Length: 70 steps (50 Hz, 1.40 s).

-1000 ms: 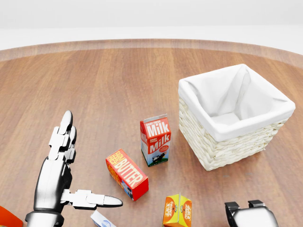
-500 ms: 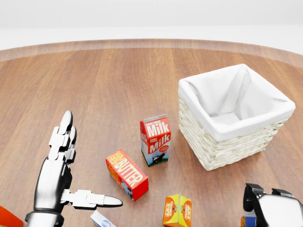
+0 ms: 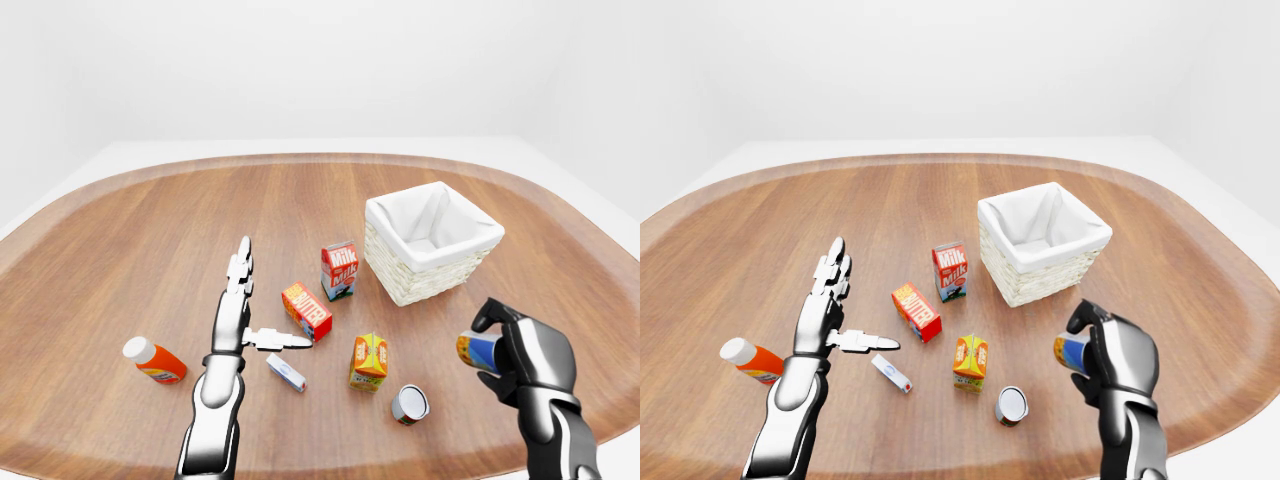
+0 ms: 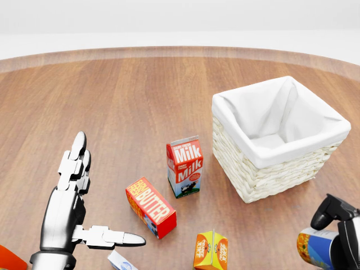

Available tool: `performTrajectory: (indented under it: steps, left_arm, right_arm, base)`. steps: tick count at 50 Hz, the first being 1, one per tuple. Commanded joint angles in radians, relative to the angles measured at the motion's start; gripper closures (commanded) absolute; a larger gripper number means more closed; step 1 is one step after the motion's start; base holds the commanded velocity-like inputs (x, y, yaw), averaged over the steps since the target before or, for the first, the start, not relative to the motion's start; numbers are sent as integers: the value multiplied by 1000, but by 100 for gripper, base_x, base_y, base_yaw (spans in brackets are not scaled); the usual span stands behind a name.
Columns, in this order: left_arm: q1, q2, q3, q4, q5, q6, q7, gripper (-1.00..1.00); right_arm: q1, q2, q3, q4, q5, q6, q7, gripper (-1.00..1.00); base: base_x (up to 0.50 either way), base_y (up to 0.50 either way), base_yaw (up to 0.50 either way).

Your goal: Pick up the alphabet soup and the tomato sauce, and put them in the basket.

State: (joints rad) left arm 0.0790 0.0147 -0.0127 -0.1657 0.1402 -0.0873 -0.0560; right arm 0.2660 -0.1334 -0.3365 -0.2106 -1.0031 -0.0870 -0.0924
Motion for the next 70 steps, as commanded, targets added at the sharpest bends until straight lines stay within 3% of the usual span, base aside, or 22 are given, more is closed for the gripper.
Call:
performTrajectory:
  steps: [1, 16, 33, 52, 70]
  left_arm:
    - [4, -1, 3, -8, -8, 0, 1, -100]
    - [4, -1, 3, -8, -8, 0, 2, -100]
    - [4, -1, 3, -8, -8, 0, 2, -100]
    - [4, -1, 3, -8, -8, 0, 2, -100]
    - [-4, -1, 3, -15, -8, 0, 1, -100]
  right_arm:
    - [1, 50, -50, -148, 69, 0, 81, 100]
    - [-28, 81, -48, -277, 180, 0, 212, 100]
    - [-115, 58, -13, -353, 262, 0, 278, 100]
    - [-253, -26, 21, -255, 312, 0, 188, 100]
    - [-462, -119, 62, -158, 335, 0, 151, 100]
  base:
    - [0, 0, 0]
    - [0, 0, 0]
    - [0, 0, 0]
    - [0, 0, 0]
    - [0, 0, 0]
